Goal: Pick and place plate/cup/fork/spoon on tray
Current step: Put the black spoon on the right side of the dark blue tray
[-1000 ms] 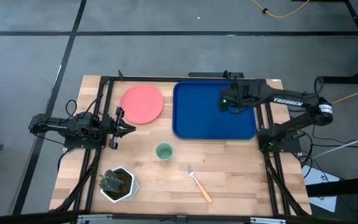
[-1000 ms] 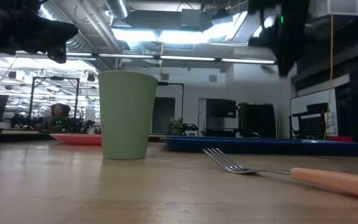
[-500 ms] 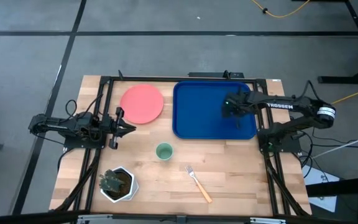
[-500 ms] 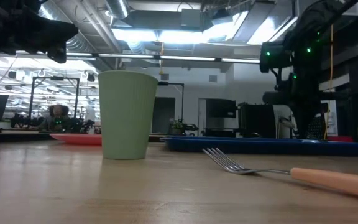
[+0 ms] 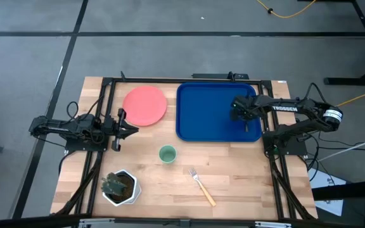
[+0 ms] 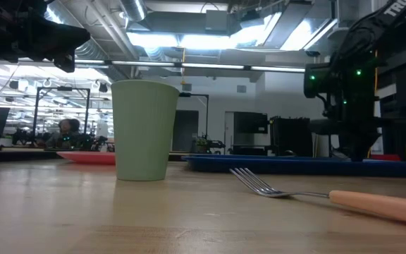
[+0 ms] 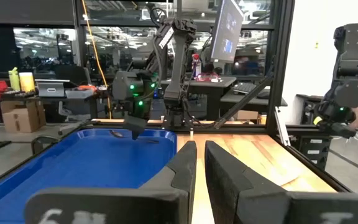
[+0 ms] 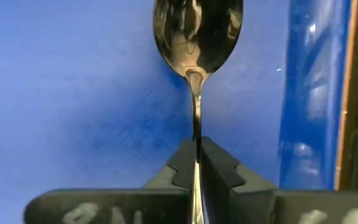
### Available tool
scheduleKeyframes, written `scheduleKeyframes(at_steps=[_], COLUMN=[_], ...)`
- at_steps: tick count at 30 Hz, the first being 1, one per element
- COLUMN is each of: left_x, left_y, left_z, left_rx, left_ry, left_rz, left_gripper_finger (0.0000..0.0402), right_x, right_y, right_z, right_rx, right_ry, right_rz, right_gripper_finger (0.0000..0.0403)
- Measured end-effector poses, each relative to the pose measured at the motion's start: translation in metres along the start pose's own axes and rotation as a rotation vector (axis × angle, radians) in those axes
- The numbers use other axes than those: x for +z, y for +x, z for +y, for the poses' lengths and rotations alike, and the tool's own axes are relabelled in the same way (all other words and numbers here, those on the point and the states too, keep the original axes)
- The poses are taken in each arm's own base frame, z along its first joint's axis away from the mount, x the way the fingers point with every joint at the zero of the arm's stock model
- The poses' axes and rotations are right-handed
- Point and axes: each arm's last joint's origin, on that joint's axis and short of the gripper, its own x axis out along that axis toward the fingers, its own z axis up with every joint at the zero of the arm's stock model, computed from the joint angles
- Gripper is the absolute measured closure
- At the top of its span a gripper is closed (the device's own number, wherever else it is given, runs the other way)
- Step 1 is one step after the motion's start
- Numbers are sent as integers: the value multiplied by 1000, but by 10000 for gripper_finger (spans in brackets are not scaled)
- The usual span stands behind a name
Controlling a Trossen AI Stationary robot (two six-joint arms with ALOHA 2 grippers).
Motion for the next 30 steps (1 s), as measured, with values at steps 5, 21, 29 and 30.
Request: scheduleKeyframes(at_steps=[5,21,29,30], left_x=[0,0,0,0], left_y=[0,0,0,0], left_z=[0,0,0,0], left_rx=[0,0,0,0], left_ry=[0,1,1,1], left_rz=[0,0,0,0], left_gripper_finger=[374,374,374,374], right_x=[0,2,2,2], right_y=[0,-1,-1,-1], right_z=[-1,0,1,1], right_rx=[-12,-13,-8,-8], right_ry=[-5,-6,-65,-54], right_rz=[-11,-28,-21,-21], right_gripper_finger=[383,380,380,380])
